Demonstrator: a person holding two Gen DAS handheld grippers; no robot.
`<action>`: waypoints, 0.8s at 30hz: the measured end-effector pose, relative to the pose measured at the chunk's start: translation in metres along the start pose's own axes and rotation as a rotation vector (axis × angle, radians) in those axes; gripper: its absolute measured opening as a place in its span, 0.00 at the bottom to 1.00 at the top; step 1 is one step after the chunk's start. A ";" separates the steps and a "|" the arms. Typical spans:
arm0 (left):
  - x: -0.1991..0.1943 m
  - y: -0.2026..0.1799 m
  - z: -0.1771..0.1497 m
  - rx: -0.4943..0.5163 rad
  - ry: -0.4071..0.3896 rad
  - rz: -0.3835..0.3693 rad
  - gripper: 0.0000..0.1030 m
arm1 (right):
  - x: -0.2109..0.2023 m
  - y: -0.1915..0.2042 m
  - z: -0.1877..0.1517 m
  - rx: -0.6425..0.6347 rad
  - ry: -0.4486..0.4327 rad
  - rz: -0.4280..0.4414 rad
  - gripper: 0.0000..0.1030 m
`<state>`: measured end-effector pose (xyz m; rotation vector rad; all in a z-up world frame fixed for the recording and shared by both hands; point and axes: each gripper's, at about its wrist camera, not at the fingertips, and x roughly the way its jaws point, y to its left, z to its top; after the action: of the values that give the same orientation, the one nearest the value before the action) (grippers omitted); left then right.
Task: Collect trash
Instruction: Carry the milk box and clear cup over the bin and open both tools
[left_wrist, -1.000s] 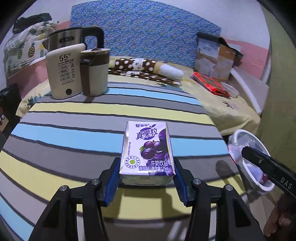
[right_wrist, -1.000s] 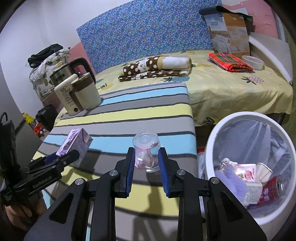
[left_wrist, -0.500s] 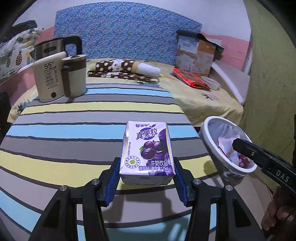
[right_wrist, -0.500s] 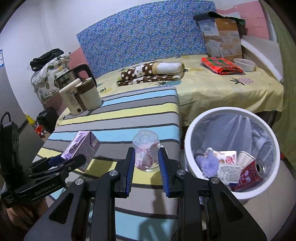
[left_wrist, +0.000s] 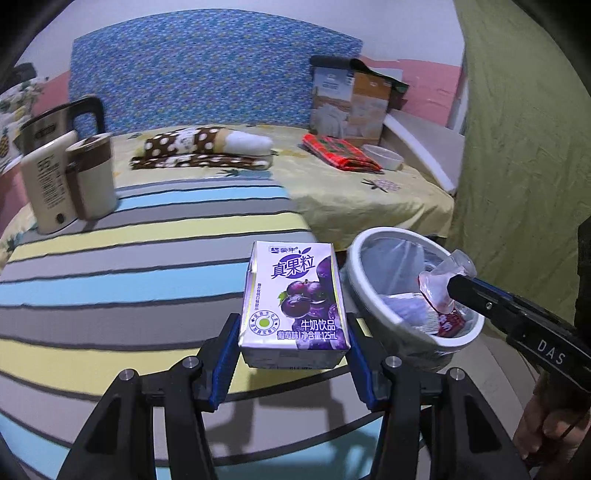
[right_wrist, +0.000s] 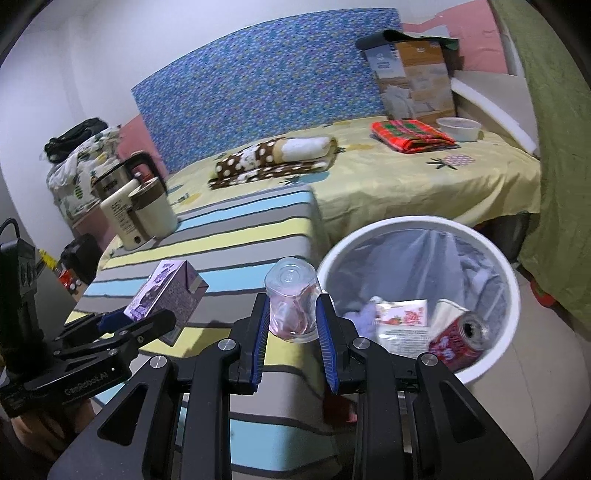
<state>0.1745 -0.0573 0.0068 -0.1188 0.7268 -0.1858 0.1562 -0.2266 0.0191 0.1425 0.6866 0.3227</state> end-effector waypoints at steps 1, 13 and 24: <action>0.004 -0.005 0.002 0.007 0.003 -0.010 0.52 | -0.001 -0.005 0.000 0.008 -0.004 -0.010 0.27; 0.042 -0.058 0.017 0.096 0.030 -0.116 0.52 | -0.011 -0.055 0.002 0.094 -0.022 -0.111 0.27; 0.080 -0.088 0.020 0.139 0.074 -0.180 0.52 | -0.003 -0.077 -0.002 0.131 0.014 -0.140 0.27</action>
<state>0.2354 -0.1595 -0.0146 -0.0443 0.7750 -0.4134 0.1722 -0.3003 0.0013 0.2158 0.7277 0.1443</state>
